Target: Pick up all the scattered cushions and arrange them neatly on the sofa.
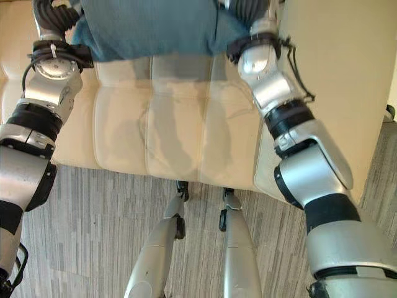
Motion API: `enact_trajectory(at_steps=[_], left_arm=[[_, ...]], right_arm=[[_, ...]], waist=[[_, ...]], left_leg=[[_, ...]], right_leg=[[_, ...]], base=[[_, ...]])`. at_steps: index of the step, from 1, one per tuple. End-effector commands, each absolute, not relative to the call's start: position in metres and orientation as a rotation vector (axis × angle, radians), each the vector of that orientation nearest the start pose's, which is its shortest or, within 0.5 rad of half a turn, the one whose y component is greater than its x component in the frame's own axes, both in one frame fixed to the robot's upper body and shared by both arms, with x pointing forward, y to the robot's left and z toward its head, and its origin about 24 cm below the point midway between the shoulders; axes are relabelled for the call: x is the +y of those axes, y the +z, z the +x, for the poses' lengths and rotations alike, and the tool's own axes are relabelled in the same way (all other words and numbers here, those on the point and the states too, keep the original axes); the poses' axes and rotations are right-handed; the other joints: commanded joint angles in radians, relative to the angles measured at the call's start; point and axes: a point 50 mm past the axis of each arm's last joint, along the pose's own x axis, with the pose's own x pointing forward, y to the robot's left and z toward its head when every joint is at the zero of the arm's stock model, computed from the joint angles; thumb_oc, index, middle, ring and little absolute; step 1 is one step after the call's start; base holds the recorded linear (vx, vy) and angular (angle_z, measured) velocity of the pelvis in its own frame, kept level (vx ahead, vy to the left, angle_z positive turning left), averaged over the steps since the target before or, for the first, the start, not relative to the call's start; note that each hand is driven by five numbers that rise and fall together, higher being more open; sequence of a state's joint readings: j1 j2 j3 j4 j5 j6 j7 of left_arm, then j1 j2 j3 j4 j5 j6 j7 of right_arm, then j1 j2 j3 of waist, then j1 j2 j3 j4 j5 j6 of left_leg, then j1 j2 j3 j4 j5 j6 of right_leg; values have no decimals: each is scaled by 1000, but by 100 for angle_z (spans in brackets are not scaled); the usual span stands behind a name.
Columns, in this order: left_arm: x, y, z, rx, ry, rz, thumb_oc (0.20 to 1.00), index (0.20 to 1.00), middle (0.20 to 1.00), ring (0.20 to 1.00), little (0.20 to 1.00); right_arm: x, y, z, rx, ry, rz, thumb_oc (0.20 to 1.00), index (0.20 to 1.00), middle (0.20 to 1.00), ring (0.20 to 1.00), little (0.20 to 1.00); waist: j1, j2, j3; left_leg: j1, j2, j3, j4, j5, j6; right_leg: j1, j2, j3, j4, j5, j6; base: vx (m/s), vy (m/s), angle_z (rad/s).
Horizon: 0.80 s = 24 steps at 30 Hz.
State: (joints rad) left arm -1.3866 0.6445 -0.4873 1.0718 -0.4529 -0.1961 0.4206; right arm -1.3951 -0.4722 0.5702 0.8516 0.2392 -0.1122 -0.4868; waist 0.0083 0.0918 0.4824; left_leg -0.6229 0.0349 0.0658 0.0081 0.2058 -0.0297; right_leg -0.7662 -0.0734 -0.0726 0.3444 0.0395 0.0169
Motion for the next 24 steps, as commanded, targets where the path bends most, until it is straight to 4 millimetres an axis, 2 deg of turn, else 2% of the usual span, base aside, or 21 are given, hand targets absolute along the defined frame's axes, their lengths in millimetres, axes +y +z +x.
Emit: enact_trajectory(at_steps=[1,2,3,4,6,7,11,13,15,16,17,18,20,21,22,24], left_arm=[[242,360,391,-641,466,291,1000,1000,1000,1000,1000],[244,352,392,-620,467,288,1000,1000,1000,1000,1000],[244,352,392,-619,468,288,1000,1000,1000,1000,1000],[245,336,394,-592,457,282,1000,1000,1000,1000,1000],[246,330,395,-583,454,286,1000,1000,1000,1000,1000],[248,318,394,-571,447,287,1000,1000,1000,1000,1000],[248,305,390,-592,430,256,1000,1000,1000,1000,1000],[246,290,379,-642,383,232,1000,1000,1000,1000,1000],[245,283,374,-649,371,221,1000,1000,1000,1000,1000],[248,260,362,-648,338,233,1000,1000,1000,1000,1000],[254,232,352,-589,322,245,1000,1000,1000,1000,1000],[254,231,352,-587,323,245,1000,1000,1000,1000,1000],[261,193,340,-492,299,252,1000,1000,1000,1000,1000],[265,172,330,-435,284,264,1000,1000,1000,1000,1000],[269,127,307,-301,249,272,1000,1000,1000,1000,1000],[276,86,281,-154,224,299,1000,1000,1000,1000,1000]], right_arm=[[-68,310,392,-711,46,-334,1000,1000,1000,1000,1000],[-66,297,393,-677,64,-318,1000,1000,1000,1000,1000],[-66,296,393,-676,65,-318,1000,1000,1000,1000,1000],[-59,275,393,-629,109,-297,1000,1000,1000,1000,1000],[-60,267,393,-608,115,-292,1000,1000,1000,1000,1000],[-65,260,393,-589,117,-284,1000,1000,1000,1000,1000],[-77,263,392,-607,91,-294,1000,1000,1000,1000,1000],[-100,271,385,-663,50,-299,1000,1000,1000,1000,1000],[-105,267,382,-660,48,-308,1000,1000,1000,1000,1000],[-126,261,373,-678,26,-349,1000,1000,1000,1000,1000],[-146,244,364,-661,13,-389,1000,1000,1000,1000,1000],[-146,244,363,-660,14,-390,1000,1000,1000,1000,1000],[-167,220,350,-620,16,-438,1000,1000,1000,1000,1000],[-178,204,339,-584,25,-460,1000,1000,1000,1000,1000],[-194,170,315,-501,54,-463,1000,1000,1000,1000,1000],[-209,136,292,-386,73,-459,1000,1000,1000,1000,1000]], waist=[[14,-75,16],[11,-77,20],[10,-77,18],[6,-82,35],[4,-83,37],[4,-85,38],[10,-88,38],[18,-84,37],[18,-81,35],[22,-77,26],[19,-79,11],[18,-79,9],[14,-85,-16],[10,-89,-32],[0,-98,-70],[-14,-108,-107]], left_leg=[[57,-78,-9,22,-142,-7],[54,-76,-6,21,-141,-8],[54,-76,-6,21,-141,-8],[55,-75,-5,20,-139,-9],[56,-75,-5,19,-139,-10],[62,-73,-5,15,-137,-12],[92,-75,-3,2,-134,-15],[149,-80,-3,-19,-130,-18],[168,-82,-4,-22,-132,-17],[214,-84,-1,-28,-136,-16],[261,-82,6,-28,-148,-14],[259,-83,6,-29,-144,-14],[305,-82,12,-24,-166,-10],[328,-81,16,-22,-174,-7],[369,-82,26,-17,-187,-1],[408,-82,34,-10,-208,5]], right_leg=[[71,12,64,-260,83,114],[69,12,65,-266,87,114],[69,12,66,-266,88,114],[71,16,68,-271,92,111],[75,15,66,-275,93,112],[80,15,63,-279,95,111],[110,15,56,-289,94,111],[162,13,47,-291,86,112],[180,10,44,-289,83,111],[222,2,37,-282,70,110],[264,-5,32,-273,57,110],[263,-6,32,-276,62,110],[310,-14,27,-267,47,112],[338,-19,23,-268,44,114],[385,-27,15,-273,41,117],[429,-31,10,-274,34,123]], base=[[-26,7,-5],[-17,-4,-6],[-43,8,-9],[-33,11,-5],[-49,9,-4],[-66,10,-3],[-59,8,-1],[-79,-4,-3],[-27,19,-4],[13,69,-1],[0,63,1],[14,56,5],[46,49,7],[80,90,5],[95,94,2],[111,97,-4]])
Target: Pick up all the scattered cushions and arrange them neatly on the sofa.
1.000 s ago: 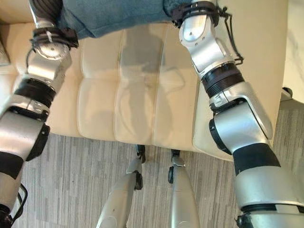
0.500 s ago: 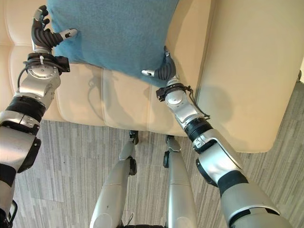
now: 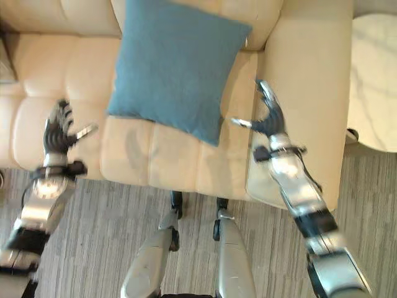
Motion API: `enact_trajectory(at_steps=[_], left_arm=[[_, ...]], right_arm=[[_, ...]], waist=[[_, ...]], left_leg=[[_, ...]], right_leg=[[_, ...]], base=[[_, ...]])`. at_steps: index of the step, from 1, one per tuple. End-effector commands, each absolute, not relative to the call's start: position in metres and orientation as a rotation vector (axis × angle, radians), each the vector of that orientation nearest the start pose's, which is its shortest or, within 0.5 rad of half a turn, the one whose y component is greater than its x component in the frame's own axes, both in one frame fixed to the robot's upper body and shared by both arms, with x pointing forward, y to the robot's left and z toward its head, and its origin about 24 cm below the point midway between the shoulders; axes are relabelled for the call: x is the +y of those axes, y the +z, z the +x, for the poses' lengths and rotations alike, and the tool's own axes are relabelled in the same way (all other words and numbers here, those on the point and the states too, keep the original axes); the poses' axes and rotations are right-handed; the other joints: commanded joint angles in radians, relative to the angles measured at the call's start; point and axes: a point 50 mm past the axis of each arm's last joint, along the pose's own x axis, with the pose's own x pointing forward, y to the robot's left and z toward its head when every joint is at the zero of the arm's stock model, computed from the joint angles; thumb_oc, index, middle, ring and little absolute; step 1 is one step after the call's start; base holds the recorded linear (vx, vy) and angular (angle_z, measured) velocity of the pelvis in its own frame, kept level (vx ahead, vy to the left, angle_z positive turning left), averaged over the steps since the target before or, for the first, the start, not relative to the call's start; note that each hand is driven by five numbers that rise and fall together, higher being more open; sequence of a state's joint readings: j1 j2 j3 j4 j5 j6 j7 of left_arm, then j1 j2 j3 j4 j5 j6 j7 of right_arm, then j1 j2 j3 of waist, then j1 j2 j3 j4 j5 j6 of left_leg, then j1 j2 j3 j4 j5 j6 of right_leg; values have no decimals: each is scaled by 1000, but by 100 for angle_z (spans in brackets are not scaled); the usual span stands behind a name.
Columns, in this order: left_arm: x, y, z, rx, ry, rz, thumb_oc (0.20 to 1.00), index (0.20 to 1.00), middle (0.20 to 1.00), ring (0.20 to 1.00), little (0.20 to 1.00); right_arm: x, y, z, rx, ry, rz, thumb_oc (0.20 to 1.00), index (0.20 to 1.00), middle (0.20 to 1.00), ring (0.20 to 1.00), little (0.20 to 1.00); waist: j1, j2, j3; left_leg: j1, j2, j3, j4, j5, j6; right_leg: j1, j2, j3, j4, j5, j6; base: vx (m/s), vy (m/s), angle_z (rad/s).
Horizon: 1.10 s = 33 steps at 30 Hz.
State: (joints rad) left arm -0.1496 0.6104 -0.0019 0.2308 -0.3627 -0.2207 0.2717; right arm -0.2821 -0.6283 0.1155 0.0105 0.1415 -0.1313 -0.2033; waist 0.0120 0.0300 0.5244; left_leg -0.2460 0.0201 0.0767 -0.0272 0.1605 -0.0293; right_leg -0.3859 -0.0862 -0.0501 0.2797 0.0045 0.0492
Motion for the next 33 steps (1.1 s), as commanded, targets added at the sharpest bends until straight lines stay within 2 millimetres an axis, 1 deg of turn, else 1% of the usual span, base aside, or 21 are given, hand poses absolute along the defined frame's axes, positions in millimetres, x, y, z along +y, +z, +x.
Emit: enact_trajectory(at_steps=[1,2,3,4,8,9,10,11,13,14,19,20,21,22,25,26,27,29,30,31,33], left_arm=[[283,51,251,-9,218,284,1000,1000,1000,1000,1000],[287,32,236,70,228,287,1000,1000,1000,1000,1000],[287,32,236,71,228,287,1000,1000,1000,1000,1000],[287,-3,206,232,223,271,1000,1000,1000,1000,1000],[287,-39,171,413,223,272,1000,1000,1000,1000,1000],[285,-48,161,460,196,298,1000,1000,1000,1000,1000],[285,-48,162,460,196,299,1000,1000,1000,1000,1000],[285,-50,162,473,186,326,1000,1000,1000,1000,1000],[287,-54,159,510,172,361,1000,1000,1000,1000,1000],[290,-53,161,509,178,371,1000,1000,1000,1000,1000],[291,-52,159,503,187,366,1000,1000,1000,1000,1000],[289,-48,165,476,190,360,1000,1000,1000,1000,1000],[289,-48,165,476,190,360,1000,1000,1000,1000,1000],[289,-49,166,474,197,359,1000,1000,1000,1000,1000],[290,-48,167,463,248,324,1000,1000,1000,1000,1000],[288,-50,168,462,254,309,1000,1000,1000,1000,1000],[285,-52,167,464,259,276,1000,1000,1000,1000,1000],[284,-52,166,465,250,271,1000,1000,1000,1000,1000],[284,-52,166,465,250,271,1000,1000,1000,1000,1000],[285,-55,164,481,261,257,1000,1000,1000,1000,1000],[284,-59,162,501,265,251,1000,1000,1000,1000,1000]], right_arm=[[-224,103,269,-255,82,-494,1000,1000,1000,1000,1000],[-233,82,255,-158,73,-483,1000,1000,1000,1000,1000],[-233,82,255,-157,73,-483,1000,1000,1000,1000,1000],[-242,41,231,25,74,-454,1000,1000,1000,1000,1000],[-255,-5,196,252,45,-456,1000,1000,1000,1000,1000],[-257,-22,184,329,44,-485,1000,1000,1000,1000,1000],[-256,-22,185,329,44,-485,1000,1000,1000,1000,1000],[-256,-36,177,394,35,-467,1000,1000,1000,1000,1000],[-255,-59,162,499,11,-424,1000,1000,1000,1000,1000],[-256,-66,158,533,-4,-417,1000,1000,1000,1000,1000],[-263,-69,152,558,-54,-405,1000,1000,1000,1000,1000],[-265,-70,155,564,-83,-394,1000,1000,1000,1000,1000],[-265,-70,155,564,-83,-394,1000,1000,1000,1000,1000],[-267,-68,158,553,-103,-385,1000,1000,1000,1000,1000],[-273,-66,164,551,-138,-375,1000,1000,1000,1000,1000],[-275,-66,166,553,-148,-378,1000,1000,1000,1000,1000],[-278,-64,165,546,-172,-362,1000,1000,1000,1000,1000],[-279,-64,165,547,-180,-353,1000,1000,1000,1000,1000],[-279,-64,165,546,-180,-353,1000,1000,1000,1000,1000],[-281,-63,165,547,-182,-352,1000,1000,1000,1000,1000],[-281,-64,163,551,-185,-349,1000,1000,1000,1000,1000]], waist=[[-33,-58,-198],[-42,-64,-215],[-42,-65,-217],[-55,-72,-253],[-78,-81,-293],[-92,-79,-281],[-91,-80,-284],[-96,-72,-271],[-84,-55,-276],[-78,-58,-286],[-50,-68,-334],[-33,-81,-343],[-34,-81,-343],[-28,-78,-345],[-18,-76,-326],[-16,-78,-318],[-29,-93,-315],[-41,-112,-320],[-41,-111,-322],[-48,-119,-329],[-64,-107,-355]], left_leg=[[67,-70,32,28,-175,12],[90,-72,34,30,-184,15],[87,-73,34,29,-181,15],[129,-75,38,20,-191,19],[179,-76,51,-14,-186,23],[191,-66,60,-24,-177,26],[187,-66,61,-24,-174,26],[181,-49,71,-21,-154,27],[180,-10,84,-29,-124,29],[176,-5,92,-40,-113,26],[133,8,115,-44,-74,8],[75,12,130,-38,-36,-11],[75,12,130,-38,-36,-11],[40,22,136,-37,-14,-21],[-22,30,84,14,6,-62],[-31,12,38,40,-12,-63],[-19,-14,-1,102,-74,-53],[21,-21,7,180,-165,-37],[19,-20,7,180,-164,-37],[76,-33,-18,220,-232,-32],[134,-20,-17,177,-240,-30]], right_leg=[[90,-22,-13,-222,72,96],[112,-18,-11,-228,72,99],[110,-19,-11,-230,75,99],[147,-14,-3,-247,81,106],[166,-9,7,-258,97,117],[141,8,30,-184,102,134],[137,7,32,-184,104,134],[130,30,44,-78,63,138],[170,37,22,135,-40,98],[209,31,21,171,-47,95],[319,32,22,165,-44,97],[388,60,26,13,-135,68],[388,60,26,12,-134,68],[413,85,47,-83,-184,47],[394,104,69,-142,-174,20],[382,98,66,-151,-155,19],[370,70,50,-188,-115,30],[348,40,48,-211,-75,38],[346,41,48,-212,-73,37],[340,29,49,-227,-58,38],[338,35,43,-251,-53,44]], base=[[102,86,-11],[70,60,-14],[32,81,-13],[5,77,-11],[-49,69,-17],[-174,79,-18],[-285,81,-28],[-270,68,-25],[-366,42,-28],[-227,-20,-47],[-240,-92,-26],[-185,-93,-30],[-332,-160,-26],[-215,-104,-9],[-357,-111,-18],[-339,-8,-49],[-420,-3,-46],[-277,4,-4],[-166,11,22],[-88,6,16],[-52,60,3]])
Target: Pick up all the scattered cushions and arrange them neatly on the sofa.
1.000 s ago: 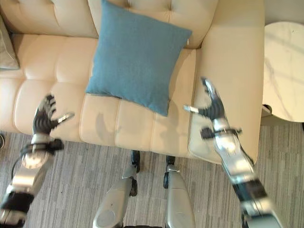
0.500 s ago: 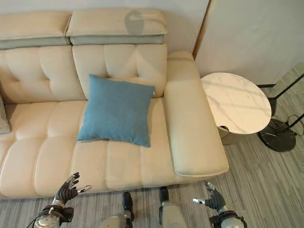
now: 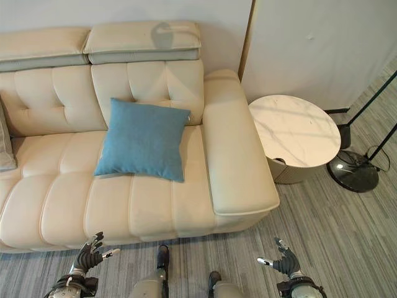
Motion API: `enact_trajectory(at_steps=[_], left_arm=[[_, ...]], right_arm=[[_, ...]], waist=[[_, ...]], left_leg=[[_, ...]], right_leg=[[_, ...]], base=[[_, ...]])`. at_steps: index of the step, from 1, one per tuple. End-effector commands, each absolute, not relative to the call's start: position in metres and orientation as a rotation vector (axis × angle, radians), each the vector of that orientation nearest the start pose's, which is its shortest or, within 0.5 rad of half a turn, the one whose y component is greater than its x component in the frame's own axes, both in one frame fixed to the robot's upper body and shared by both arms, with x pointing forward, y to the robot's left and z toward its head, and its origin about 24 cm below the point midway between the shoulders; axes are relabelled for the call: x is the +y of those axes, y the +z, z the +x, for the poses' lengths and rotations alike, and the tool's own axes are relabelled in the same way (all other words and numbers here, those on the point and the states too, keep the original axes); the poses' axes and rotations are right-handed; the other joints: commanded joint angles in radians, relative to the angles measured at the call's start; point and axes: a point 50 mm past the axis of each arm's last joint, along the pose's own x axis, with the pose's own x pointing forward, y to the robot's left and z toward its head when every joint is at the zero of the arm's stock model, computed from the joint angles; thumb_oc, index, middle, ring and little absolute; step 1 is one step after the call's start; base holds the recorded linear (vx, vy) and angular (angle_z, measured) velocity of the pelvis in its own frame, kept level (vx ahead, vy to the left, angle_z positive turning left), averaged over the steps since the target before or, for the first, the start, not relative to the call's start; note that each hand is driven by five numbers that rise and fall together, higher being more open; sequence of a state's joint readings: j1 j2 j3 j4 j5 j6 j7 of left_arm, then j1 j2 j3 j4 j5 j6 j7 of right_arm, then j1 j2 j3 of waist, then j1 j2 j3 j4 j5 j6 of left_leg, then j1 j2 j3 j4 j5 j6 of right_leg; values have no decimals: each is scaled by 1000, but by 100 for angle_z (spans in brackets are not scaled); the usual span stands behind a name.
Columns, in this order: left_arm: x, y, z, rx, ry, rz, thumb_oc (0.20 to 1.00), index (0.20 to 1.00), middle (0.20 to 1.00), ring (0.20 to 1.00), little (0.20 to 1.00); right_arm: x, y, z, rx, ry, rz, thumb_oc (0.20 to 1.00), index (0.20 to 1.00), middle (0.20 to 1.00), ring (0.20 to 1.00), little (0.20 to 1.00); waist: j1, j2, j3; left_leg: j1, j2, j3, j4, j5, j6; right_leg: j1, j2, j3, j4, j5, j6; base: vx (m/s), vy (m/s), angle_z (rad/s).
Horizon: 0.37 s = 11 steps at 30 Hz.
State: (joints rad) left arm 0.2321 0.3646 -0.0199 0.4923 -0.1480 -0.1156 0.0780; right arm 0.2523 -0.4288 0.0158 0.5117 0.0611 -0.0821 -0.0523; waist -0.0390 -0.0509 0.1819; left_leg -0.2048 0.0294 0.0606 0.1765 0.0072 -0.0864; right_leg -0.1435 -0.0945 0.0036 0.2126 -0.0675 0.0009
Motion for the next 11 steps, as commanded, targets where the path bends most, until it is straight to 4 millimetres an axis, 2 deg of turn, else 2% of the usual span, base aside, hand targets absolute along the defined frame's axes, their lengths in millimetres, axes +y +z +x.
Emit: enact_trajectory(at_steps=[1,5,11], left_arm=[[282,-62,161,512,258,250,1000,1000,1000,1000,1000],[283,-67,159,545,255,260,1000,1000,1000,1000,1000],[286,-76,147,608,255,276,1000,1000,1000,1000,1000]], right_arm=[[-281,-66,162,563,-183,-354,1000,1000,1000,1000,1000],[-281,-72,161,591,-193,-349,1000,1000,1000,1000,1000],[-280,-70,164,587,-192,-356,1000,1000,1000,1000,1000]], waist=[[-19,-17,-24],[-32,-12,-52],[-27,-8,-74]], left_leg=[[124,-21,13,-71,-78,27],[172,-22,20,-186,-42,24],[223,-27,19,-254,-31,34]], right_leg=[[102,49,-18,-192,19,94],[110,54,-29,-215,41,102],[134,60,-21,-240,51,106]], base=[[-6,87,8],[-19,55,17],[5,45,3]])
